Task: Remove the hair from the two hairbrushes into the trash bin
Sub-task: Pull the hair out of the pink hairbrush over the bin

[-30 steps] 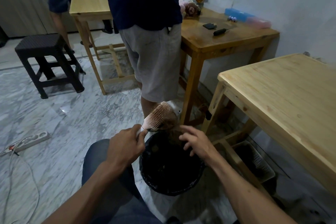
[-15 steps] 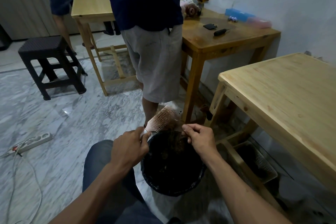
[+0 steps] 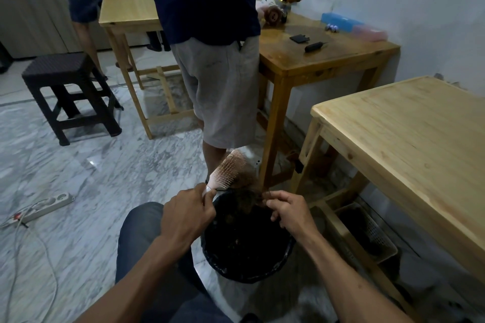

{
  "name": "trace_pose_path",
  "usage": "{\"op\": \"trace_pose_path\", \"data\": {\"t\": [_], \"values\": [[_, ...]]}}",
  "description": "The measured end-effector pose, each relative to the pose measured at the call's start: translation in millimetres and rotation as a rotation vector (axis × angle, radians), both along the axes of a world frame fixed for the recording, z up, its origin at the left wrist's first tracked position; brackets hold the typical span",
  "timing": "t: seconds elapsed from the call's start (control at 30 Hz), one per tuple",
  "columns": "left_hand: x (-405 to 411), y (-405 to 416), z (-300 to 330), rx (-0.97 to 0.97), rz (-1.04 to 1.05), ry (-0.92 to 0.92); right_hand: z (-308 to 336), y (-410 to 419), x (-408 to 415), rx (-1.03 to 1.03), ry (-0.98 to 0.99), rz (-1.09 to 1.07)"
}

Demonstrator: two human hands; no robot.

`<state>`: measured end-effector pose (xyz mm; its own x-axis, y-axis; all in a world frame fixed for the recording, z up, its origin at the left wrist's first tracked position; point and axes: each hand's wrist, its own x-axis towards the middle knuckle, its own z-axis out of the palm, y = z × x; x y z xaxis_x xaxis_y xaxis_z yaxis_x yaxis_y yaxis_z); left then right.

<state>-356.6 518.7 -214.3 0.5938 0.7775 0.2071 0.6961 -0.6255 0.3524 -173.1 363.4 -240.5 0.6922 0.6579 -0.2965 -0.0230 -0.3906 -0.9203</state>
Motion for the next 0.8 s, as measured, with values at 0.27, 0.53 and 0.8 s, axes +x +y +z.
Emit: {"op": "trace_pose_path", "data": {"t": [0.27,0.53,0.8], "values": [[-2.2,-6.5,1.0,0.106,-0.098,0.048,37.3,25.1,-0.9,0.097,0.031,0.062],[1.6,-2.1,2.0,-0.023,0.010,0.043,25.2,25.2,-12.0,0.058,-0.117,0.046],[2.7,4.4,3.2,-0.107,0.069,0.011,16.2,5.1,-5.3,-0.058,-0.142,0.177]]}}
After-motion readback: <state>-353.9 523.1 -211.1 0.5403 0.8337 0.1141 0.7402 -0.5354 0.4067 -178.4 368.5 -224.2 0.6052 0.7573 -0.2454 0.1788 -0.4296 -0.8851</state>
